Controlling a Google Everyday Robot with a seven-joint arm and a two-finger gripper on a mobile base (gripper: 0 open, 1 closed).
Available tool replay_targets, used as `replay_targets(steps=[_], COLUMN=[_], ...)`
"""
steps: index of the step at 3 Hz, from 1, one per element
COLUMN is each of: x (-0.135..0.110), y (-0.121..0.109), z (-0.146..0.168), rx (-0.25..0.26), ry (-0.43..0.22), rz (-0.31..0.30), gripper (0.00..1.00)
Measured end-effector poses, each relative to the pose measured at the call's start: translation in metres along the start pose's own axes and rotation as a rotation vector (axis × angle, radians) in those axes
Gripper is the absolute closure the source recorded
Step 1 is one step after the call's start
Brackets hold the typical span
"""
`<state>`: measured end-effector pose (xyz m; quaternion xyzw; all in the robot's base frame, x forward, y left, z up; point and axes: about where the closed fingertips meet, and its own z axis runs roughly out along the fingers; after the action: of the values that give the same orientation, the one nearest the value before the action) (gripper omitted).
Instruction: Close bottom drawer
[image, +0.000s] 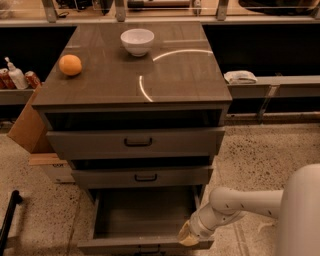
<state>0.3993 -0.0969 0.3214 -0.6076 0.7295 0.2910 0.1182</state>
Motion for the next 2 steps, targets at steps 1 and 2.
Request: replay_targets(steps=[1,2], x=[0.016,0.029], y=[-0.004,-0.004], z=[0.026,0.049], rx=[0.007,0.03], ry=[0.033,0.052], rz=[0.008,0.003], gripper=[1.0,1.0])
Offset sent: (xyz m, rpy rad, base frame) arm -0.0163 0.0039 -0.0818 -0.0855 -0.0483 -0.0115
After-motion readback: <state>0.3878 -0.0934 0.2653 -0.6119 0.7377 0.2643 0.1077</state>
